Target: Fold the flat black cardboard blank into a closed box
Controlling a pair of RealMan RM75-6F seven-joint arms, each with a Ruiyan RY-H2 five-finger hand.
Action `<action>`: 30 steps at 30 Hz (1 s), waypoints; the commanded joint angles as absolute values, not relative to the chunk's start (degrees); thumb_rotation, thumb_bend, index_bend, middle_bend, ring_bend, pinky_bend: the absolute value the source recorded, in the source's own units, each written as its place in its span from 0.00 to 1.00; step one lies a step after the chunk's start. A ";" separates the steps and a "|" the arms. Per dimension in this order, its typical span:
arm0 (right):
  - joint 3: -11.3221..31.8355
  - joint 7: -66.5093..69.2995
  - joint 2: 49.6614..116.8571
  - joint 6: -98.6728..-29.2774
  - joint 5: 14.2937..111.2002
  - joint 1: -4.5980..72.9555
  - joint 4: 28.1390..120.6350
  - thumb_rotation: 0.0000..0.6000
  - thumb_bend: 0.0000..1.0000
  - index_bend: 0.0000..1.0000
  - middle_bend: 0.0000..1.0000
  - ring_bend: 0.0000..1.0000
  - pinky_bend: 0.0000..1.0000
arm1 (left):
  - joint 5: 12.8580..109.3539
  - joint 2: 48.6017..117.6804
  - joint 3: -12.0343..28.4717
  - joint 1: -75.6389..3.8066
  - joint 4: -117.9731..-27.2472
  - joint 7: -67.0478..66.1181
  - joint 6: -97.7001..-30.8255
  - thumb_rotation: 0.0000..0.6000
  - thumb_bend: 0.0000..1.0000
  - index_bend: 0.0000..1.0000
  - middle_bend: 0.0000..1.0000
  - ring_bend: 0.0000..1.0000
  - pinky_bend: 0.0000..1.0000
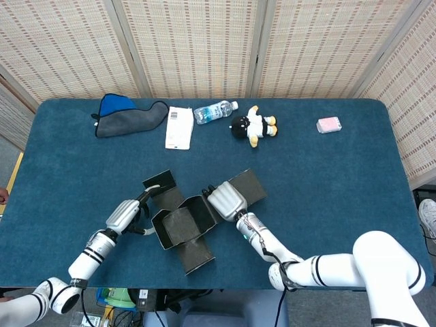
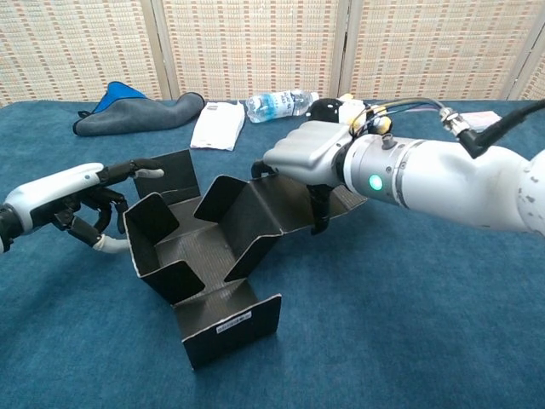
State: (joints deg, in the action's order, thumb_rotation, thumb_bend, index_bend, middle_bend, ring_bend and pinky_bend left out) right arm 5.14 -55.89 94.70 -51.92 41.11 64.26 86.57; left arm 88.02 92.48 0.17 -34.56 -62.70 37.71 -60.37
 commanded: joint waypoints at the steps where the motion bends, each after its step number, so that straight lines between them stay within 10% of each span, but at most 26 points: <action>1: 4.81 -56.85 94.32 -51.52 42.05 65.17 86.86 1.00 0.14 0.30 0.36 0.84 1.00 | 88.54 91.67 -0.44 -34.96 -64.10 39.97 -59.39 1.00 0.17 0.00 0.00 0.50 0.69; 30: 2.76 -51.18 92.20 -44.65 55.11 70.37 82.46 1.00 0.16 0.34 0.38 0.85 1.00 | 92.56 91.87 -2.86 -37.14 -63.85 55.63 -59.68 1.00 0.17 0.00 0.00 0.58 0.69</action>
